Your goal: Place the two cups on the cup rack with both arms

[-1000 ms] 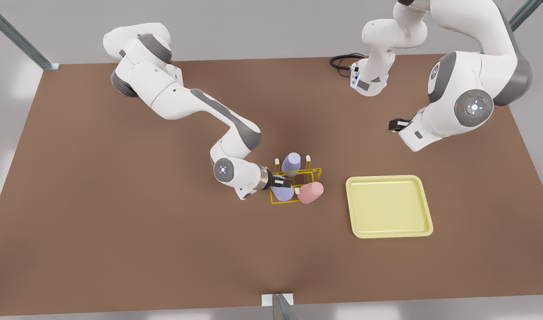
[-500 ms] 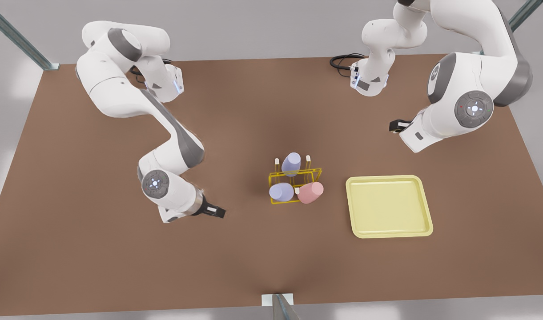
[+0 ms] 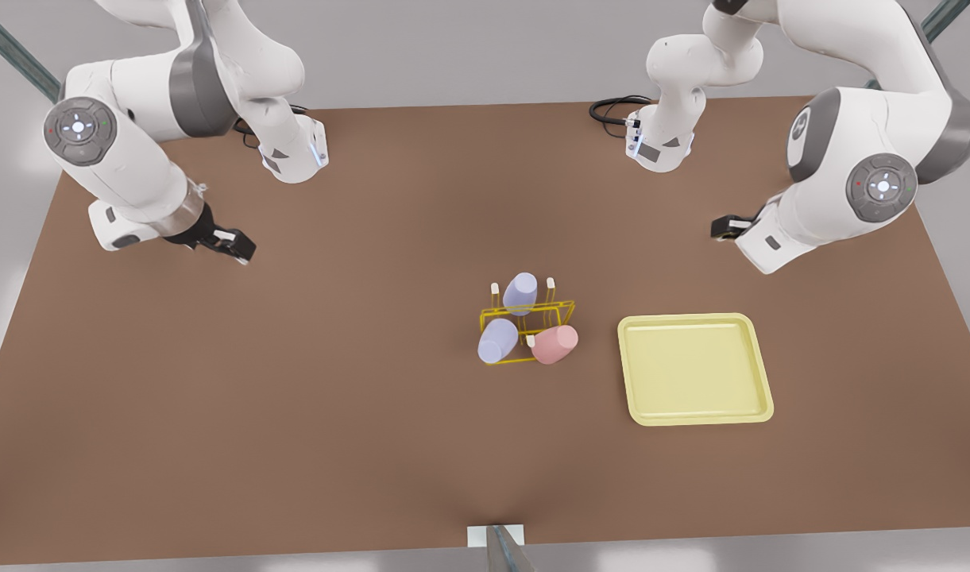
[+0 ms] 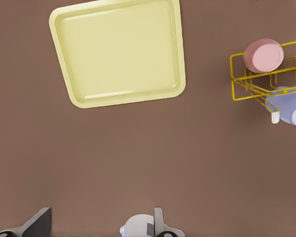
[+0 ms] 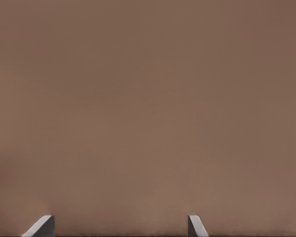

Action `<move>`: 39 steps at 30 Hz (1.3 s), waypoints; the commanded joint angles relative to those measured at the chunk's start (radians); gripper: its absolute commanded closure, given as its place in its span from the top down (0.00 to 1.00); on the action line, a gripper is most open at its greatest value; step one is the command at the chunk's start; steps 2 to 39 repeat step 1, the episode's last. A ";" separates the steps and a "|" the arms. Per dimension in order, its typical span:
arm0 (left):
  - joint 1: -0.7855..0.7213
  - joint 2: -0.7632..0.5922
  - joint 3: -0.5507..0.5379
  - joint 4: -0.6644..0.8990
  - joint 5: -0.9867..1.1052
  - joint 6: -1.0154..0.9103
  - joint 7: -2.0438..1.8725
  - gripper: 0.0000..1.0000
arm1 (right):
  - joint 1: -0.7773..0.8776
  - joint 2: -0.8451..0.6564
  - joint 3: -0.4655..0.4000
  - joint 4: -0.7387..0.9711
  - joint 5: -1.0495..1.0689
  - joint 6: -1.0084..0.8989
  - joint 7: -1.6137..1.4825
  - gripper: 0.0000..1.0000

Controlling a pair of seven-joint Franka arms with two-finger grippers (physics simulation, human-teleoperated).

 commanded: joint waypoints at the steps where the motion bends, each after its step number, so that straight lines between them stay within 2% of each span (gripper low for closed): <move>1: 0.003 -0.001 0.000 -0.001 -0.003 -0.030 0.006 1.00 | -0.028 -0.003 -0.006 -0.001 0.008 -0.054 -0.374 1.00; 39: 0.003 -0.001 0.000 -0.001 -0.003 -0.030 0.006 1.00 | -0.028 -0.003 -0.006 -0.001 0.008 -0.054 -0.374 1.00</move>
